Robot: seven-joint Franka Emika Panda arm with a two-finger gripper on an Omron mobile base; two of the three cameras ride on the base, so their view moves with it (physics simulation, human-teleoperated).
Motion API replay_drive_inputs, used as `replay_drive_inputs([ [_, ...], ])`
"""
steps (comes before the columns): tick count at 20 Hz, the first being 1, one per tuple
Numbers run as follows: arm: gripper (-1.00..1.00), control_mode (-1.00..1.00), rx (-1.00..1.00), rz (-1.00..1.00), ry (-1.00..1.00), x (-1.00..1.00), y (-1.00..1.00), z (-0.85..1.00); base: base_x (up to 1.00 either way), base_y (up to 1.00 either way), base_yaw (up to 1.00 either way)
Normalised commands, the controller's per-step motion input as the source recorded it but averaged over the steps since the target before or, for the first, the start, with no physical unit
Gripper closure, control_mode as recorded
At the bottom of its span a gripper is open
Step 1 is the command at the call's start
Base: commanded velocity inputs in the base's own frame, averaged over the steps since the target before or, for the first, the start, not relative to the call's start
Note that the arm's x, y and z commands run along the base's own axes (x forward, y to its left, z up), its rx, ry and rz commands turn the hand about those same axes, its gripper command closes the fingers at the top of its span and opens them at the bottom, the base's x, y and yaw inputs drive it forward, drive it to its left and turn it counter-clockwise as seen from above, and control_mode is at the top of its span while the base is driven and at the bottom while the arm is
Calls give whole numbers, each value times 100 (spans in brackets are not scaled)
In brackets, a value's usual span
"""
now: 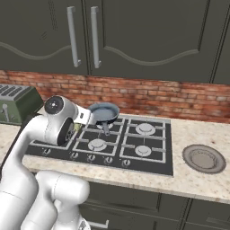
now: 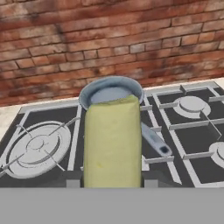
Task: Pick up the butter stick and place it in the pan. Then turn on the burner for the pan.
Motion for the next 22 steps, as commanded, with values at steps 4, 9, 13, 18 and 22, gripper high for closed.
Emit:
replay_drive_inputs([
  [4,100,-100,0,0,0,38,0,-7,0,0,0],
  [9,100,-100,0,0,0,31,0,-11,0,0,0],
  [13,100,-100,0,0,0,29,0,-22,0,0,0],
  [18,100,-100,0,0,0,31,0,-18,0,0,0],
  [22,100,-100,0,0,1,39,0,-2,0,0,0],
])
